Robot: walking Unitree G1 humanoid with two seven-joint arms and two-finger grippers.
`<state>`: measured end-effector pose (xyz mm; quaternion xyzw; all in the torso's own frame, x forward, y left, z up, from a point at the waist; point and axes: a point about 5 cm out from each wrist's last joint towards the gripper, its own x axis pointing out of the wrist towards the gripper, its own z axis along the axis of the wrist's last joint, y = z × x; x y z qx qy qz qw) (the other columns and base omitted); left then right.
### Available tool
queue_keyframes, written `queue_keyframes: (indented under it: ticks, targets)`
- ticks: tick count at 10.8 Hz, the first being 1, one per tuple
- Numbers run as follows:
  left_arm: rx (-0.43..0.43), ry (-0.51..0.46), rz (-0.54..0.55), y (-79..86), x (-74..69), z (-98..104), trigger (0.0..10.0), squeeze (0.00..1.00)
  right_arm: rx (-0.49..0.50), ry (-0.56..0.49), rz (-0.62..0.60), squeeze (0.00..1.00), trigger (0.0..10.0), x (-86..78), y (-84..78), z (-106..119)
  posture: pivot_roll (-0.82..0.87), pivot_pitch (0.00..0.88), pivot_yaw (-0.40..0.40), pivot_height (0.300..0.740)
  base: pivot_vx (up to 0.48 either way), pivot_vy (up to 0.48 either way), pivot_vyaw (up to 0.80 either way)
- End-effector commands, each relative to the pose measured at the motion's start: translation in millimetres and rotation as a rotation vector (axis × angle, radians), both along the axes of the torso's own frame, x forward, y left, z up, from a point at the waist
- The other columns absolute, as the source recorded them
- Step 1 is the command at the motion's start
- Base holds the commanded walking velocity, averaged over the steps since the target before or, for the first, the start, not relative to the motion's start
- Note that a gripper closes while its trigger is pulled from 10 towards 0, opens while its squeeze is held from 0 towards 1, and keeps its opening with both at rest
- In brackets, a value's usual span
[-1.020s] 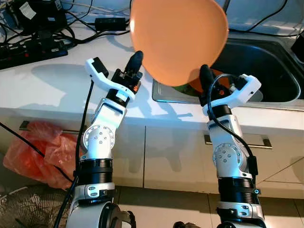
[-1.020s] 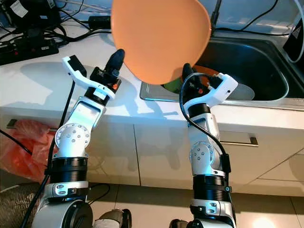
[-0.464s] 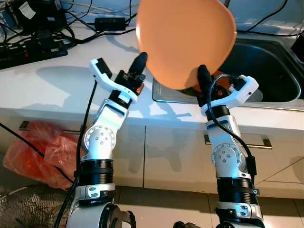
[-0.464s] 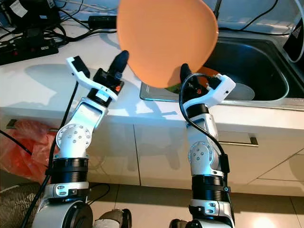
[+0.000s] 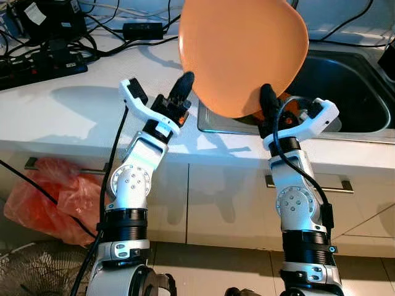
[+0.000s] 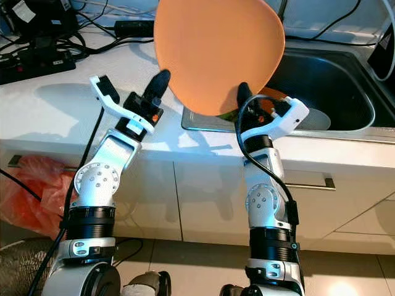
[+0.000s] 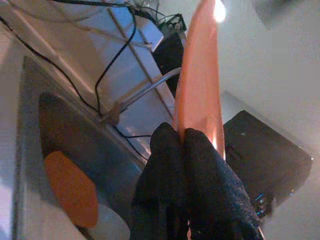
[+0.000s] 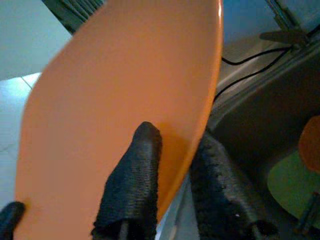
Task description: Kitchen organization
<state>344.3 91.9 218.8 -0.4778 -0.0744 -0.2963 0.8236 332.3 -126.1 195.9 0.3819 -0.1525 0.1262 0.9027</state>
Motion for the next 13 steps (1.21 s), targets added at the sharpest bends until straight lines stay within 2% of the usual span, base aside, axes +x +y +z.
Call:
queue_keyframes:
  ticks: [1, 5, 6, 7, 8, 12, 13]
  targets:
    - [0.002, -0.041, -0.048, -9.5, -2.6, 5, 10.0, 0.00, 0.000, -0.004, 0.021, 0.00, 0.0, 1.7, 3.9, 3, 0.10, 0.056, -0.001, 0.740, 0.000, 0.000, 0.00]
    - [0.010, -0.038, -0.049, -10.9, -2.2, 3, 10.0, 0.00, 0.008, -0.010, 0.020, 0.00, 0.0, 1.3, 3.1, 3, 0.09, 0.058, 0.001, 0.740, 0.000, 0.000, 0.00]
    - [0.033, -0.038, -0.039, -11.3, -1.6, 2, 10.0, 0.00, 0.010, -0.010, 0.021, 0.00, 0.0, 1.2, 3.1, 3, 0.09, 0.057, 0.000, 0.740, 0.000, 0.000, 0.00]
    - [0.108, -0.043, -0.022, -13.4, -0.2, -2, 10.0, 0.00, 0.012, -0.011, 0.023, 0.00, 0.0, 1.2, 3.1, 3, 0.09, 0.058, 0.000, 0.740, 0.000, 0.000, 0.00]
    - [0.133, -0.038, -0.013, -15.1, 0.6, -4, 10.0, 1.00, 0.014, -0.011, 0.024, 0.00, 0.0, 1.2, 3.0, 3, 0.09, 0.058, 0.001, 0.740, 0.000, 0.000, 0.00]
    - [0.138, -0.051, -0.029, -17.8, -1.0, -5, 10.0, 1.00, 0.057, -0.005, 0.027, 0.00, 0.0, 1.9, 2.2, 3, 0.09, 0.053, 0.000, 0.740, 0.000, 0.000, 0.00]
    - [0.144, -0.052, -0.029, -18.3, -1.5, -7, 10.0, 1.00, 0.097, 0.003, 0.020, 0.00, 0.0, 2.6, -0.3, 3, 0.09, 0.052, 0.000, 0.740, 0.000, 0.000, 0.00]
